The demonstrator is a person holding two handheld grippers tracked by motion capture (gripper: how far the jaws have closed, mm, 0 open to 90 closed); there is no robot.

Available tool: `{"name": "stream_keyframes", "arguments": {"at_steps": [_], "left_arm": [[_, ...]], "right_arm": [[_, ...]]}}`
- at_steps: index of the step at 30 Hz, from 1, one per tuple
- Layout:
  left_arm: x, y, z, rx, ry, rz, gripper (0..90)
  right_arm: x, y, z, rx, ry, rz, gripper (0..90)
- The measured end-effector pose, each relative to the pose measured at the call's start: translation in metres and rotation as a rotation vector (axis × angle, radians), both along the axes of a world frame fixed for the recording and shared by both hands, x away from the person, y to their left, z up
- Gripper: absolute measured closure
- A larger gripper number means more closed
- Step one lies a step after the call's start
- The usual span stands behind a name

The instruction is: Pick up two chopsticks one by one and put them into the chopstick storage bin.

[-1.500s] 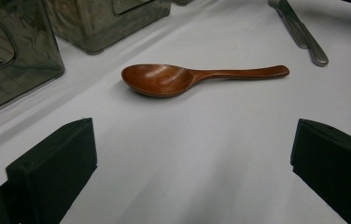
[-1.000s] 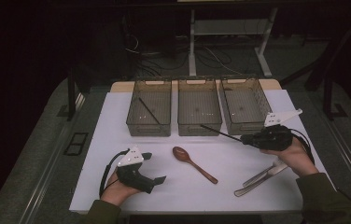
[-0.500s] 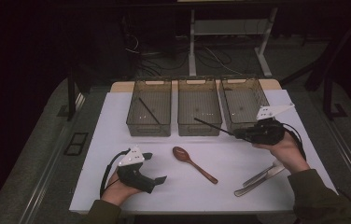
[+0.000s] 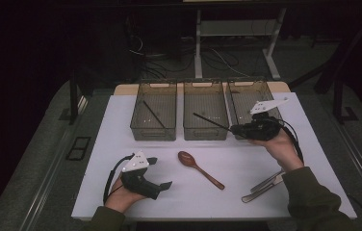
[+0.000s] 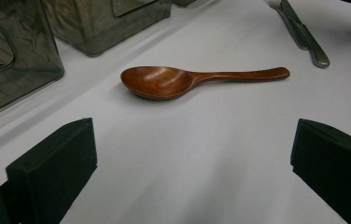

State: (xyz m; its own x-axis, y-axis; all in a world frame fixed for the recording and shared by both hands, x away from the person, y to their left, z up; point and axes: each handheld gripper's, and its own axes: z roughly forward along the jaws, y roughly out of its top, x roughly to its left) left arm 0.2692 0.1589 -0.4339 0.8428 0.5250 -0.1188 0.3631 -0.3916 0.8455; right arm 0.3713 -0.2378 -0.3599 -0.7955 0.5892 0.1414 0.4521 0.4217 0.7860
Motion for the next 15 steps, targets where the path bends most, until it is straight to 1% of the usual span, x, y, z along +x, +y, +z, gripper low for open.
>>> {"name": "stream_keyframes", "arguments": {"at_steps": [3, 7, 10, 13, 15], "left_arm": [[0.0, 0.0, 0.0, -0.002, -0.002, -0.006, 0.0], [0.0, 0.0, 0.001, -0.003, -0.004, 0.0, 0.0], [0.0, 0.0, 0.001, 0.001, -0.004, -0.001, 0.0], [0.0, -0.001, 0.001, -0.007, -0.003, 0.003, 0.0], [0.0, 0.0, 0.001, 0.002, -0.004, 0.001, 0.0]], "right_arm": [[0.005, 0.01, 0.003, -0.005, -0.009, 0.003, 85.2], [0.012, 0.025, 0.004, -0.008, 0.004, 0.002, 85.2], [0.016, 0.039, 0.005, -0.023, 0.011, 0.007, 85.2], [0.022, 0.054, 0.007, -0.041, 0.013, 0.01, 85.1], [0.025, 0.064, 0.008, -0.049, 0.018, 0.003, 85.1]]}}
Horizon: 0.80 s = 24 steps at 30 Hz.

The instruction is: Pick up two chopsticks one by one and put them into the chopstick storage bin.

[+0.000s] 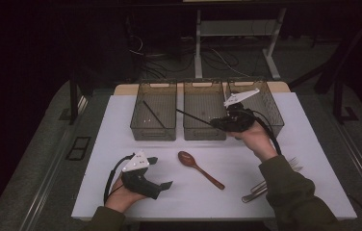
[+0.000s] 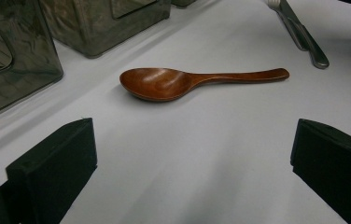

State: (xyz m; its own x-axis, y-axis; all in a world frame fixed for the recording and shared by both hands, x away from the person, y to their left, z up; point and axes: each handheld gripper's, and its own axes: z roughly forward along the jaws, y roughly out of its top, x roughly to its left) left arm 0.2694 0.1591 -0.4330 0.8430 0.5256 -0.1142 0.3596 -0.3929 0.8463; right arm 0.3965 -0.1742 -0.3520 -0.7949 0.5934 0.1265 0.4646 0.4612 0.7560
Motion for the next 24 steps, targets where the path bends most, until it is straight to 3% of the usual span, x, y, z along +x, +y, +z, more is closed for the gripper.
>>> {"name": "stream_keyframes", "arguments": {"at_steps": [8, 24], "left_arm": [[0.0, 0.001, 0.0, -0.012, 0.001, 0.004, 0.0], [-0.003, 0.002, 0.001, -0.03, 0.0, 0.008, 0.0]], "right_arm": [[0.014, 0.032, 0.003, -0.017, 0.01, -0.009, 85.1], [0.036, 0.073, 0.007, -0.032, 0.024, -0.04, 85.1]]}}
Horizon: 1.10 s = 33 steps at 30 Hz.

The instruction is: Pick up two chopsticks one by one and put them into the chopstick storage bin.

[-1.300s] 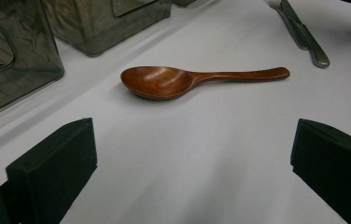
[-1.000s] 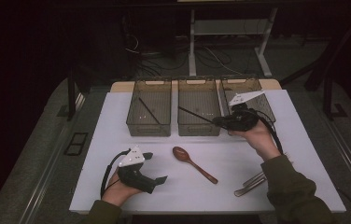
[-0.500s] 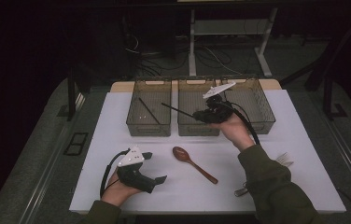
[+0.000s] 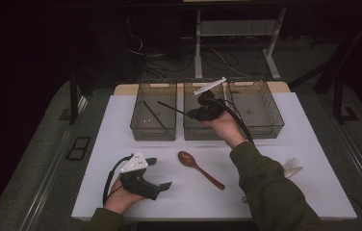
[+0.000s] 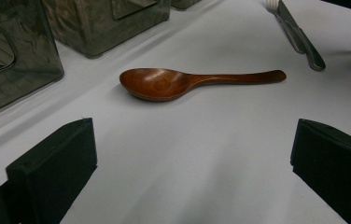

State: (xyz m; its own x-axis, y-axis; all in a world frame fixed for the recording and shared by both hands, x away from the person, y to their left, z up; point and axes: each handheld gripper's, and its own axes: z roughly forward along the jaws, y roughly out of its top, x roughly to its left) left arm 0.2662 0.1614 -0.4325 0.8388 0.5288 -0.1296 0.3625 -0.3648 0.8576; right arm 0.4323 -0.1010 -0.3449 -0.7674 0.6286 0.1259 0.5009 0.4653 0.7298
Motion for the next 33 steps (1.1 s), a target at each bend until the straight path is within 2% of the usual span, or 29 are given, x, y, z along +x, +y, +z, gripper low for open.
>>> {"name": "stream_keyframes", "arguments": {"at_steps": [4, 10, 16, 20, 27, 33], "left_arm": [[0.001, 0.001, 0.001, 0.001, -0.002, -0.001, 0.0], [0.001, -0.002, 0.001, -0.002, 0.0, -0.014, 0.0], [0.001, 0.0, 0.001, -0.009, -0.001, -0.014, 0.0], [0.001, -0.001, 0.001, -0.011, 0.002, -0.014, 0.0], [0.001, -0.002, 0.001, -0.008, -0.001, -0.025, 0.0], [0.001, -0.002, 0.001, -0.016, 0.0, -0.026, 0.0]], "right_arm": [[0.005, 0.011, 0.001, -0.002, 0.005, -0.014, 85.1], [0.016, 0.031, -0.001, -0.044, 0.012, -0.028, 85.1], [0.028, 0.051, -0.002, -0.064, 0.022, -0.049, 85.1], [0.035, 0.066, -0.006, -0.081, 0.033, -0.05, 85.1], [0.05, 0.089, -0.014, -0.121, 0.059, -0.098, 85.0], [0.061, 0.102, -0.027, -0.132, 0.078, -0.114, 85.0]]}}
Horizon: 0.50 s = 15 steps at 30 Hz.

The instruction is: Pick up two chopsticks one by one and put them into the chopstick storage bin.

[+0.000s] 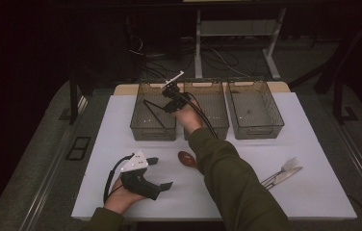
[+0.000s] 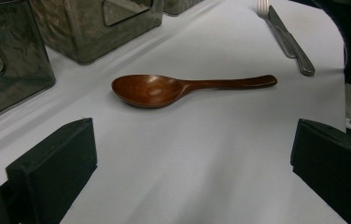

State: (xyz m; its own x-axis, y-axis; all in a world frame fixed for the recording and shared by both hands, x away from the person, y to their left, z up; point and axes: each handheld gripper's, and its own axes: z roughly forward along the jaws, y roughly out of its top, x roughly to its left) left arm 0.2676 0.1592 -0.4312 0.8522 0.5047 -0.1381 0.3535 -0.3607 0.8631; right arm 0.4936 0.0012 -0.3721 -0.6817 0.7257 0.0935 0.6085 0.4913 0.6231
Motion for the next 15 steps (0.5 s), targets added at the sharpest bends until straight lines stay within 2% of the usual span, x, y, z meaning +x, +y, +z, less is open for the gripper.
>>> {"name": "stream_keyframes", "arguments": {"at_steps": [4, 15], "left_arm": [[0.0, 0.0, 0.0, -0.001, 0.001, 0.0, 0.0], [0.0, 0.001, 0.0, 0.004, 0.0, 0.004, 0.0]], "right_arm": [[0.002, 0.005, -0.006, 0.008, 0.008, 0.0, 84.0], [-0.01, -0.006, 0.009, 0.097, -0.042, 0.078, 57.7]]}}
